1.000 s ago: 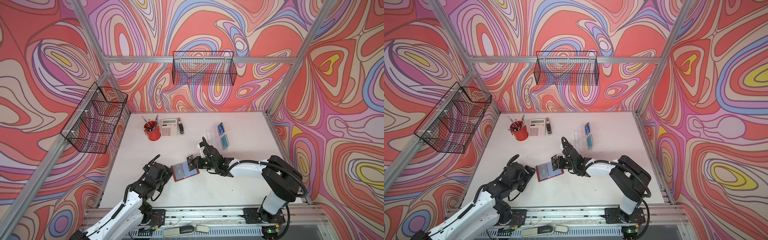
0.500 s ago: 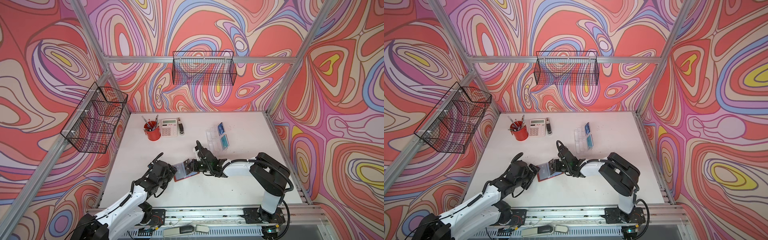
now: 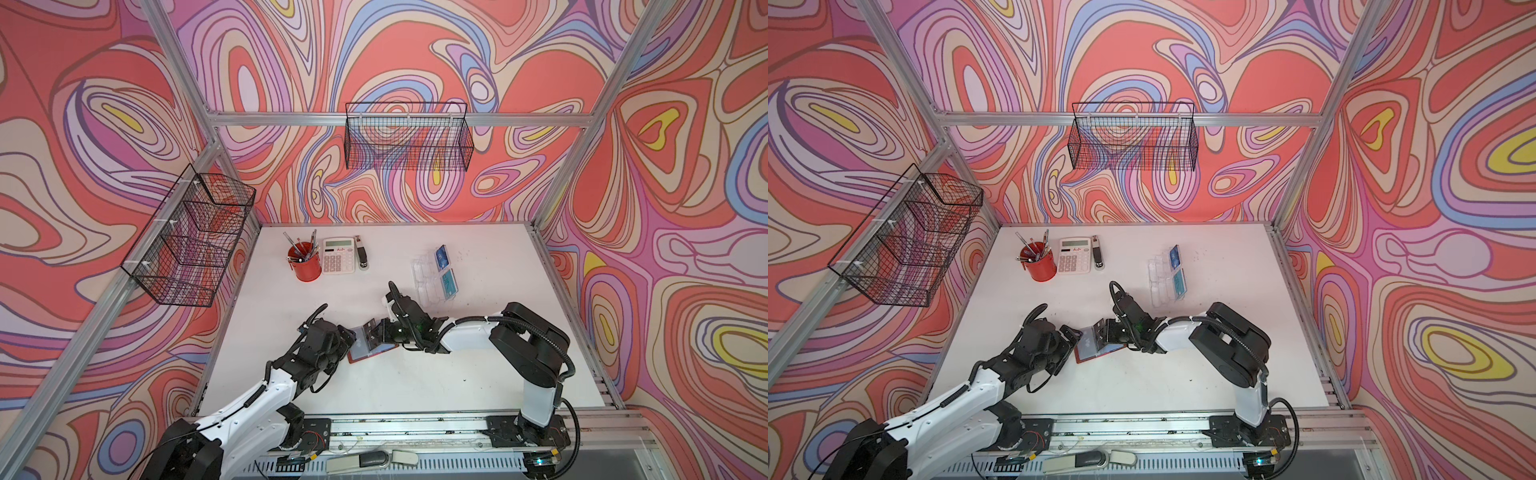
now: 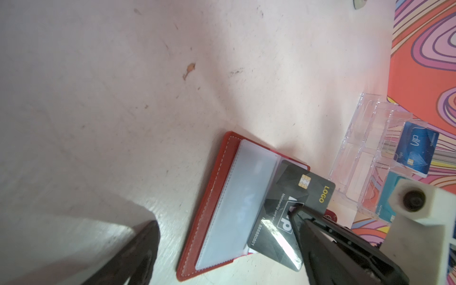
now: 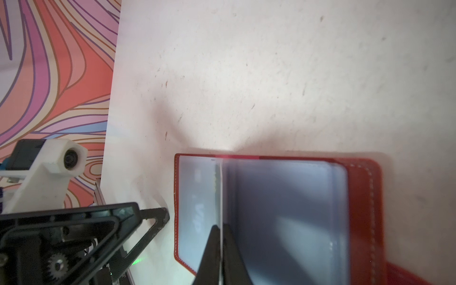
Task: Insert credit cards into a card holder
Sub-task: Insert the credit card into the card slot.
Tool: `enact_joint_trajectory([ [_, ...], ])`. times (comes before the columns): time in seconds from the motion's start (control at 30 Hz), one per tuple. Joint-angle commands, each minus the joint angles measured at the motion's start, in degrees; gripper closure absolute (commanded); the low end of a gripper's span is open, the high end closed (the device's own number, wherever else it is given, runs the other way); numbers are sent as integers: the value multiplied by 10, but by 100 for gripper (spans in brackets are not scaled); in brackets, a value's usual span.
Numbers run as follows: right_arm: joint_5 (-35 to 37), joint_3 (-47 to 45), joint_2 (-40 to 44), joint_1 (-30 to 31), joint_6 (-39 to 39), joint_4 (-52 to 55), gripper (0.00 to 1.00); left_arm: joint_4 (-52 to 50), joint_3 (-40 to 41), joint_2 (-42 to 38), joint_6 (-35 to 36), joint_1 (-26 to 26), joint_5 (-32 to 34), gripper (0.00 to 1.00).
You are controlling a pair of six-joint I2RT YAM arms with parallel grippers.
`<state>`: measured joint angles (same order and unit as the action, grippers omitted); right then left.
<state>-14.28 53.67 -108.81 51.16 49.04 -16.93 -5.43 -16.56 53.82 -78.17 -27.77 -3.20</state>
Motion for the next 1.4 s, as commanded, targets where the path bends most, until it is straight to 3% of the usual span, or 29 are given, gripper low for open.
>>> enact_joint_trajectory([
  [0.0,-4,9,-17,4,7,-9,100,10,9,12,4,1,3,9],
  [0.7,-27,-12,-30,21,52,-65,100,29,-6,68,9,1,-19,15],
  [1.0,1,-5,-36,29,51,-27,100,23,-8,67,9,1,-22,16],
  [1.2,93,32,-1,30,13,111,75,4,-10,57,11,1,-19,16],
  [1.37,132,61,14,36,-16,171,70,21,-8,61,13,0,-26,16],
])
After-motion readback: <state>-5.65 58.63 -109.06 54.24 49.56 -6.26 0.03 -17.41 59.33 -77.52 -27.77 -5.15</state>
